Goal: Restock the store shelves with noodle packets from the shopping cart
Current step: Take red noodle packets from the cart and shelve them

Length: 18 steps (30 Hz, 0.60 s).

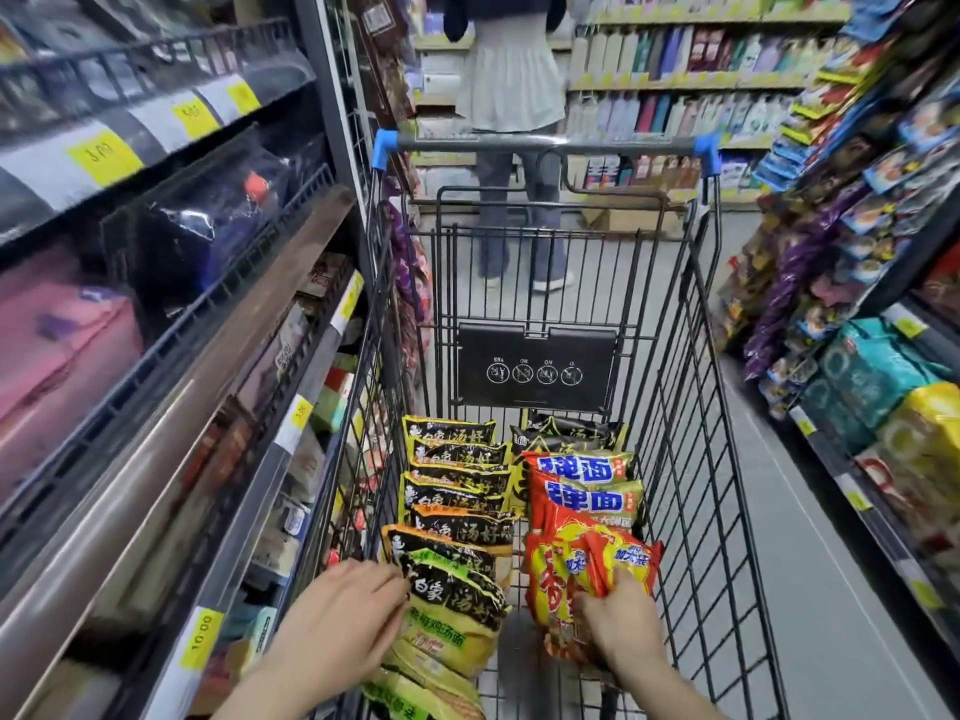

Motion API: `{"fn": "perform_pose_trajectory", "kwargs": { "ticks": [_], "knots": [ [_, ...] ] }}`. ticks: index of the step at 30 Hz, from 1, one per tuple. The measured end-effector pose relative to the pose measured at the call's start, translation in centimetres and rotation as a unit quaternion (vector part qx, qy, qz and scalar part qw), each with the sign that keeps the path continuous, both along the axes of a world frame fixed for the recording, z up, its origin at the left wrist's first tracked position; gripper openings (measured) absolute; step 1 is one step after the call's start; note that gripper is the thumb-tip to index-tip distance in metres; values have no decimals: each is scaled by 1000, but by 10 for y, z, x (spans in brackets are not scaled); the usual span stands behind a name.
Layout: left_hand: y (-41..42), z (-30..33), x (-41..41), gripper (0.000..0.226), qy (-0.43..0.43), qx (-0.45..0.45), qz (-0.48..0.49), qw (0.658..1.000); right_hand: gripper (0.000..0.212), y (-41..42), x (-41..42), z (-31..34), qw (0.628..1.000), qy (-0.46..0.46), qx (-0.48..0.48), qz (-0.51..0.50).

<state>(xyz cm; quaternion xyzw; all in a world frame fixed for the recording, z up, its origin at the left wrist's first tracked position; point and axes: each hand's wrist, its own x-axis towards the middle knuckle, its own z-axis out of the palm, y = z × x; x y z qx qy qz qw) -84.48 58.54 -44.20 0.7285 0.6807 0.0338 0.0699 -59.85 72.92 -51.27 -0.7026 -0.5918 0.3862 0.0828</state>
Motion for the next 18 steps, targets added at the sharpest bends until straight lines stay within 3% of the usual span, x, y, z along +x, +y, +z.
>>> {"fn": "perform_pose_trajectory", "kwargs": {
  "ticks": [5,8,11,13,18],
  "knots": [
    [4,9,5,16,-13,-38,29,999,48,21,2,72,996,5,67,53],
    [17,10,18,36,-77,-57,76,992,49,40,16,122,994,61,76,58],
    [38,7,46,47,-132,-110,88,981,23,53,36,172,980,164,100,42],
    [55,-1,65,51,-183,-135,89,970,13,59,51,194,969,230,84,16],
    [101,-28,109,60,-355,-196,117,907,21,66,86,205,948,314,45,-42]
  ]
}}
